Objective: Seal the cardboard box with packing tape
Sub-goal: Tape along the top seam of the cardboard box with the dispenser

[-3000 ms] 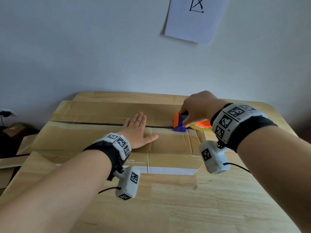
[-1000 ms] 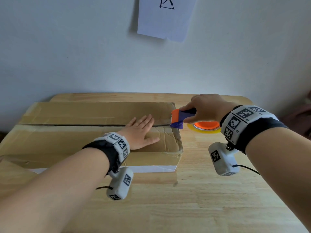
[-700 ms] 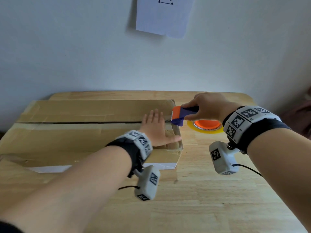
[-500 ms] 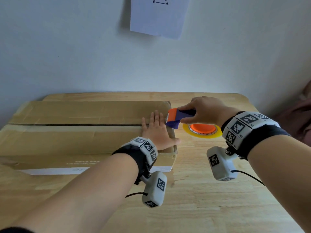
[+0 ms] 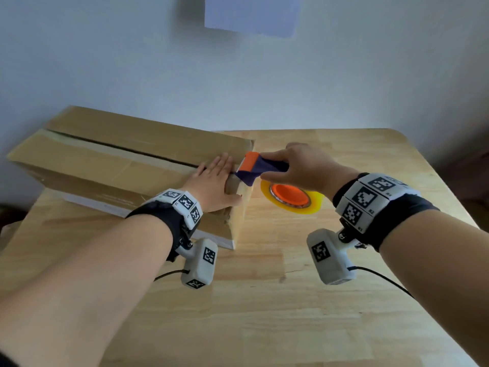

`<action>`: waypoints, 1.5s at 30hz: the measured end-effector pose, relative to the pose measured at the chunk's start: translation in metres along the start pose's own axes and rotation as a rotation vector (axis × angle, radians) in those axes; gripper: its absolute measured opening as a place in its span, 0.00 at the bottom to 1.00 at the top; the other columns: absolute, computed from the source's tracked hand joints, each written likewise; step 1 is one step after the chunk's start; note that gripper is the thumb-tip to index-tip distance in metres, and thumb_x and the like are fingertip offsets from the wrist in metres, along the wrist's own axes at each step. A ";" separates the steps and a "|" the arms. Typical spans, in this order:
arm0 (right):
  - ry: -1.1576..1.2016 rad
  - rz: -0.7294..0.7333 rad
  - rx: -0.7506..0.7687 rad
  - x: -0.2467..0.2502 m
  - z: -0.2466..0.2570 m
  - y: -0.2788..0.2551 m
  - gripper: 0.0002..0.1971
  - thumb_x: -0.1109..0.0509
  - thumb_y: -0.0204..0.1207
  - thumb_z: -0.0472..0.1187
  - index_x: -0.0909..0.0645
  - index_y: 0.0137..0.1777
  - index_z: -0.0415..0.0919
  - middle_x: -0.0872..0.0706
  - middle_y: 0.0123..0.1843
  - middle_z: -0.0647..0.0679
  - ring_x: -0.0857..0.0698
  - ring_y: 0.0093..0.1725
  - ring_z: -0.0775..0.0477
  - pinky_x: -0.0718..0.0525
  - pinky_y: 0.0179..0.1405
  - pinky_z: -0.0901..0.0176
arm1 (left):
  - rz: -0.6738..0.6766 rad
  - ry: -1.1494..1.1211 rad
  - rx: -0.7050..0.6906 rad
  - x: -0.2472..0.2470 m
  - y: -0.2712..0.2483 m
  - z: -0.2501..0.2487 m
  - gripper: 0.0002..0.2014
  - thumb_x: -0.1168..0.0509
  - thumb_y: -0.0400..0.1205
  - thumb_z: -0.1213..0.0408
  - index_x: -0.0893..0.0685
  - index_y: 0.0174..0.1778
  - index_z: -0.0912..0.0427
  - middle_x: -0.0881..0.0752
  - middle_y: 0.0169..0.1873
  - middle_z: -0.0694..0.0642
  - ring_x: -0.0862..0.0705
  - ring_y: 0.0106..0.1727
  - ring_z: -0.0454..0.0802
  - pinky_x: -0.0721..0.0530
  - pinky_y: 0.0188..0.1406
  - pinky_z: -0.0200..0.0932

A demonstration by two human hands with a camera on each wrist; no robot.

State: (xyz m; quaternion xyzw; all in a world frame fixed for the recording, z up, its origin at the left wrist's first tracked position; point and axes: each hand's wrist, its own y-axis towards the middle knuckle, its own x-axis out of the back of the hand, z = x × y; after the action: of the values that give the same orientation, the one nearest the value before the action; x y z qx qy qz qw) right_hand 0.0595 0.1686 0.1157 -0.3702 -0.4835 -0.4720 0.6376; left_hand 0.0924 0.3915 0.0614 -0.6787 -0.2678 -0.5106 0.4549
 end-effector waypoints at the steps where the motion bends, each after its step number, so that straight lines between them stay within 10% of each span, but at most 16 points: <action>1: 0.000 -0.007 -0.010 -0.002 -0.008 -0.006 0.24 0.36 0.75 0.65 0.27 0.72 0.67 0.27 0.39 0.56 0.22 0.43 0.48 0.27 0.37 0.56 | 0.009 0.012 0.001 0.000 0.000 0.000 0.46 0.49 0.79 0.36 0.68 0.81 0.56 0.68 0.81 0.52 0.65 0.82 0.45 0.61 0.81 0.52; 16: -0.097 -0.025 0.031 -0.053 -0.055 -0.049 0.42 0.32 0.73 0.64 0.50 0.82 0.63 0.24 0.52 0.46 0.20 0.45 0.42 0.26 0.42 0.57 | 0.087 0.006 0.013 0.005 0.000 0.000 0.48 0.49 0.78 0.33 0.73 0.79 0.55 0.73 0.79 0.50 0.69 0.80 0.45 0.64 0.81 0.54; 29: -0.003 -0.177 0.166 -0.103 -0.075 -0.065 0.45 0.23 0.70 0.52 0.47 0.82 0.54 0.22 0.46 0.41 0.18 0.37 0.39 0.22 0.35 0.56 | 0.142 0.017 -0.041 0.013 -0.003 -0.002 0.47 0.58 0.76 0.29 0.72 0.79 0.55 0.73 0.79 0.50 0.70 0.80 0.44 0.65 0.80 0.53; 36: 0.057 -0.036 0.054 -0.105 -0.070 -0.057 0.44 0.33 0.75 0.61 0.57 0.83 0.60 0.24 0.51 0.45 0.21 0.43 0.45 0.25 0.42 0.57 | -0.166 -0.018 0.114 0.016 0.006 -0.031 0.38 0.57 0.80 0.34 0.44 0.79 0.58 0.45 0.81 0.57 0.43 0.80 0.58 0.41 0.75 0.63; 45: 0.166 -0.237 0.073 -0.123 -0.080 -0.075 0.45 0.27 0.72 0.55 0.51 0.83 0.55 0.24 0.47 0.41 0.22 0.40 0.42 0.23 0.37 0.55 | -0.051 -0.134 0.084 0.003 0.018 -0.026 0.34 0.61 0.84 0.39 0.65 0.82 0.50 0.66 0.81 0.51 0.66 0.82 0.50 0.67 0.79 0.54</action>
State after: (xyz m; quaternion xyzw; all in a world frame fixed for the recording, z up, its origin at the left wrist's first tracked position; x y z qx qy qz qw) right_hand -0.0021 0.1031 -0.0224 -0.2468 -0.4860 -0.5551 0.6283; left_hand 0.0967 0.3594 0.0597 -0.6846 -0.3361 -0.4639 0.4507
